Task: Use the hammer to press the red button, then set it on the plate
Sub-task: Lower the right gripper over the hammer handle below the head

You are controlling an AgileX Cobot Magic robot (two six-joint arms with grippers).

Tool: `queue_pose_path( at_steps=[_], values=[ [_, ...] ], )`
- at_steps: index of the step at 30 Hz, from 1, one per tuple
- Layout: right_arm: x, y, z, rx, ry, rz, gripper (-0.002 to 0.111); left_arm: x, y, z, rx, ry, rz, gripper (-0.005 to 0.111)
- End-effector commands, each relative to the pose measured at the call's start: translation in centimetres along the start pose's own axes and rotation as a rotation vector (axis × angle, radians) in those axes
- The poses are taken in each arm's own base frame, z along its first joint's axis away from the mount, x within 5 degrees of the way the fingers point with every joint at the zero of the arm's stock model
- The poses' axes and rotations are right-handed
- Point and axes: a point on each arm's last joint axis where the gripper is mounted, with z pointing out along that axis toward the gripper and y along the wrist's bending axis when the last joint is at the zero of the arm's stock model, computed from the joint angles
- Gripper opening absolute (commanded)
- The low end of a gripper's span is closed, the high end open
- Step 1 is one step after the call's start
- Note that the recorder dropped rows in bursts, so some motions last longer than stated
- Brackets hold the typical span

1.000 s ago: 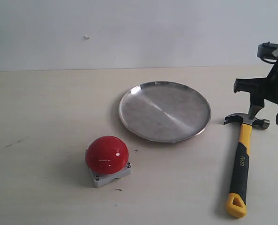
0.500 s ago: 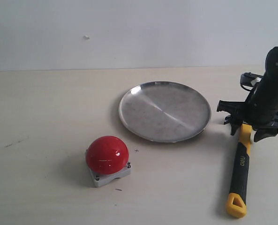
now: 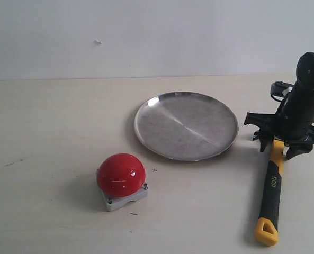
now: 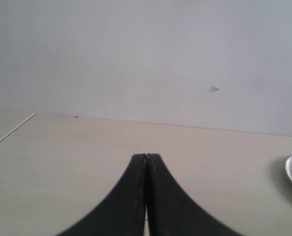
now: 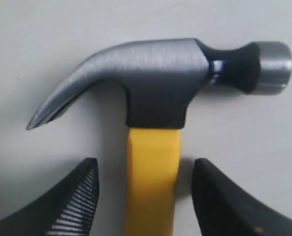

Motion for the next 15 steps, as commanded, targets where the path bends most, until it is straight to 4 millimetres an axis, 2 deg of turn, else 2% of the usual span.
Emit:
queue_pose_path(
  at_steps=[1,5,7,15],
  values=[
    [0.08,-0.1,0.79,0.022,0.025,-0.009,0.055,-0.03,-0.03,-0.05,0.005,-0.007,0.005,0.0],
    [0.15,-0.1,1.15,0.023,0.033,-0.006,0.054,-0.03,-0.03,-0.05,0.005,-0.007,0.005,0.0],
    [0.16,-0.11,1.15,0.024,0.035,-0.008,0.051,-0.03,-0.03,-0.05,0.005,-0.007,0.005,0.0],
    [0.35,-0.19,1.14,0.031,0.057,-0.086,0.013,-0.03,-0.03,-0.05,0.005,-0.007,0.005,0.0]
  ],
)
